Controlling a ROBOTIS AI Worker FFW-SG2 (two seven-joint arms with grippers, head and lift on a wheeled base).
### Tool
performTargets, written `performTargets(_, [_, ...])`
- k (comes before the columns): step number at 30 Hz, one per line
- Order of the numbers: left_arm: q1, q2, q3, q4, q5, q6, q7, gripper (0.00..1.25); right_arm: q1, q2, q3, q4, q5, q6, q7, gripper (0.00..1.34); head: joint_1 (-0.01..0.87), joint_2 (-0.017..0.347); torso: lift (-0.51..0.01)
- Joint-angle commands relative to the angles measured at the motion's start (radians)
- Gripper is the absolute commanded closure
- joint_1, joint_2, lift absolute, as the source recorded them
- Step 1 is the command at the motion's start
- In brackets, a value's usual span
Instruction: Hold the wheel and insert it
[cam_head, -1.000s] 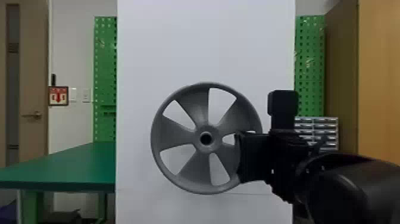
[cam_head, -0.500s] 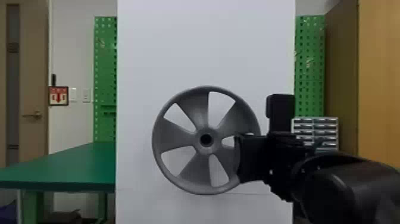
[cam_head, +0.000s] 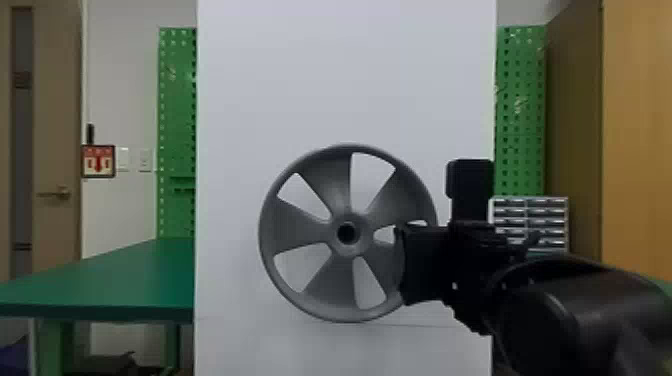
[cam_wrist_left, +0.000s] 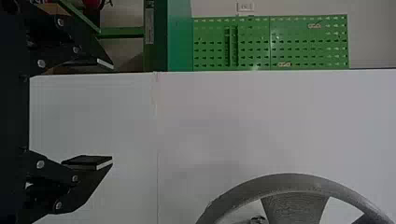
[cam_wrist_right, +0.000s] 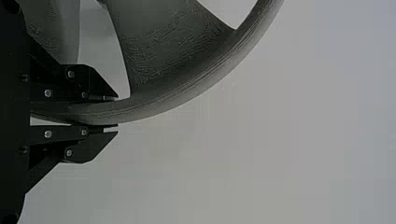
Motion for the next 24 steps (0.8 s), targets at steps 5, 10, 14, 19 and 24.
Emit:
performTargets(5, [-0.001,0.0,0.0,0.0,0.0,0.0,0.0,0.54,-0.009,0.001,-0.002,0.026,0.005,-0.018,0.006,1.19,0.005,0.094,-0.48])
performTargets(10, [-0.004,0.0,-0.002,0.0,0.0,0.0,0.002,0.54,-0.017,0.001,0.003,0.049,0.005,-0.029,0.018,1.19,0.005,0.094,-0.48])
performTargets(14, [-0.005,0.0,-0.003,0.0,-0.001,0.0,0.002,0.54,-0.02,0.001,0.007,0.064,0.005,-0.036,0.018,1.19,0.005,0.094,-0.48])
performTargets(19, [-0.005,0.0,-0.003,0.0,-0.001,0.0,0.002,0.54,-0.021,0.001,0.01,0.08,0.007,-0.055,0.02,1.19,0.005,0.094,-0.48])
performTargets(24, [-0.005,0.0,-0.005,0.0,-0.001,0.0,0.002,0.54,-0.021,0.001,0.013,0.084,0.013,-0.069,0.02,1.19,0.005,0.094,-0.48])
